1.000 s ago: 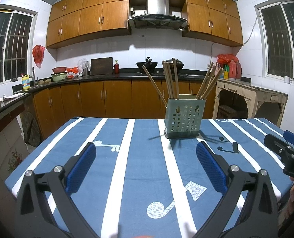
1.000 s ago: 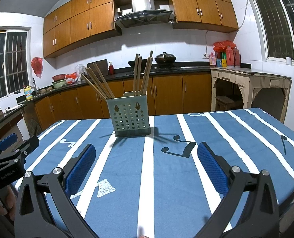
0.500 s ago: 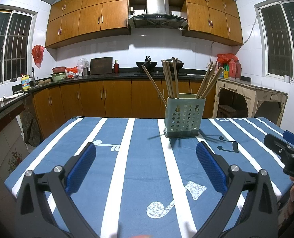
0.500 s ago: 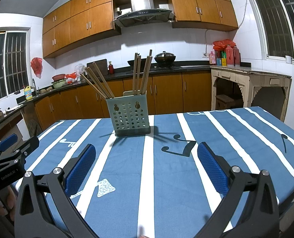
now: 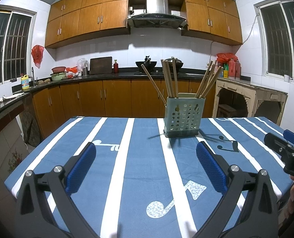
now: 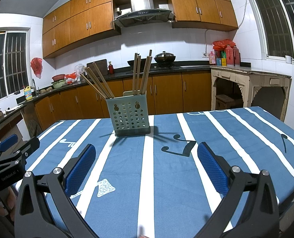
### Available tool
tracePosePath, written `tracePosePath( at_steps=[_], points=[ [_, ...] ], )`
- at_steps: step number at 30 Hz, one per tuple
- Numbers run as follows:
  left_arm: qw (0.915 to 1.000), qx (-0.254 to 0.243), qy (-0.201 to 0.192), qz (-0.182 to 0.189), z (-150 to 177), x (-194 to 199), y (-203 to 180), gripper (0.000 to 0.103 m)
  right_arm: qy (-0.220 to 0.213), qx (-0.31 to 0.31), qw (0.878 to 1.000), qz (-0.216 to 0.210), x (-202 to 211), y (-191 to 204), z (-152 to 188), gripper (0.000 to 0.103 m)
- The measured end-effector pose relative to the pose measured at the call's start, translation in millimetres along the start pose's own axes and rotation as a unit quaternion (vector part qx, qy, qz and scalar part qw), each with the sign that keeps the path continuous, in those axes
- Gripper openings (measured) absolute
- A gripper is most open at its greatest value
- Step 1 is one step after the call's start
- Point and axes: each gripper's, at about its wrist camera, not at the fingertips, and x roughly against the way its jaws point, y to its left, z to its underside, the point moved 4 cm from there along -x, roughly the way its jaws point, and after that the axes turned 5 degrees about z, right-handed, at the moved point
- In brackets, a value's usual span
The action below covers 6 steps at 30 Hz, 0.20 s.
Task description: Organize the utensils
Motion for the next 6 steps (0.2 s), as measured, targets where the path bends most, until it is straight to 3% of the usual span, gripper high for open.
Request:
tracePosePath(
  at_steps=[6],
  points=[
    [1.0,0.004,0.004,0.001,4.2,-1.6,3.7,0.099,0.0,0.0,1.0,0.0,0.2,0.1,-0.2,0.101]
  ],
)
